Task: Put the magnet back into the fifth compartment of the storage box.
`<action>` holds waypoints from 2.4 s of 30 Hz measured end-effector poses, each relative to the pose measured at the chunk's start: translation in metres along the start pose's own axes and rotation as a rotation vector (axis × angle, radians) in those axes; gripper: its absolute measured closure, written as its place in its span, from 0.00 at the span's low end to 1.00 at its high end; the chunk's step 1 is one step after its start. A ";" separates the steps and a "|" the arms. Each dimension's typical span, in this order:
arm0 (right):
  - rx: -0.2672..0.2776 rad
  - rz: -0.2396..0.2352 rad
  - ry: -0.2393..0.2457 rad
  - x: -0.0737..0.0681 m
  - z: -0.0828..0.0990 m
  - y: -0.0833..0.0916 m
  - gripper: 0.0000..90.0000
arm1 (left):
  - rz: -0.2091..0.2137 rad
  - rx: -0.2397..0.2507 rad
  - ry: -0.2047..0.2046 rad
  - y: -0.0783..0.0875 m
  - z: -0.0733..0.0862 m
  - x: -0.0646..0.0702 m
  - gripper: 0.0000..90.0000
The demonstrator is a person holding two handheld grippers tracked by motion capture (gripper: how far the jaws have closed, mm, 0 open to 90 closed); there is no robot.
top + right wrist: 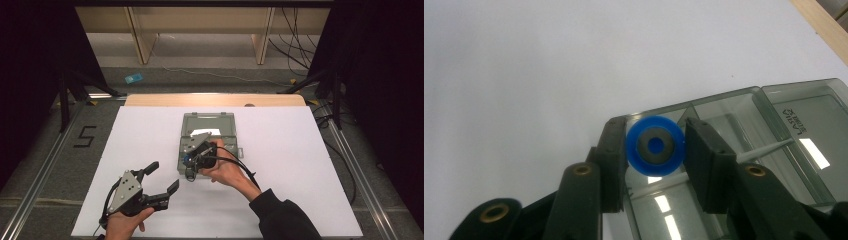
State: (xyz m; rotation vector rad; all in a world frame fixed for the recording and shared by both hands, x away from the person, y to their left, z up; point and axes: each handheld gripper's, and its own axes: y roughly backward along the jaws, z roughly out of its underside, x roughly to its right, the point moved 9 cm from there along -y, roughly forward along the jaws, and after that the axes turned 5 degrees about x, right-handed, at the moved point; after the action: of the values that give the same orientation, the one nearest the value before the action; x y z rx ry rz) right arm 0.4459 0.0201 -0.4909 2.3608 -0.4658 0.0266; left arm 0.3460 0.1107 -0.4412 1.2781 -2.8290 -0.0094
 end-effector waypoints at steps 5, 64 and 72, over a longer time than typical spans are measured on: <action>-0.008 0.008 0.003 0.002 0.002 -0.006 0.69 | -0.001 -0.001 0.001 0.000 0.000 0.000 0.18; 0.099 0.075 -0.125 0.021 -0.005 0.013 0.36 | -0.006 -0.007 0.010 0.000 0.001 0.000 0.18; 0.139 0.093 -0.127 0.020 0.001 0.037 0.34 | -0.007 -0.015 0.005 0.001 0.002 0.000 0.18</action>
State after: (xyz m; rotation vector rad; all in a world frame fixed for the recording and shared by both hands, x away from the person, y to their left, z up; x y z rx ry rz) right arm 0.4515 -0.0117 -0.4640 2.4848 -0.6541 -0.0500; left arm 0.3456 0.1112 -0.4430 1.2829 -2.8144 -0.0279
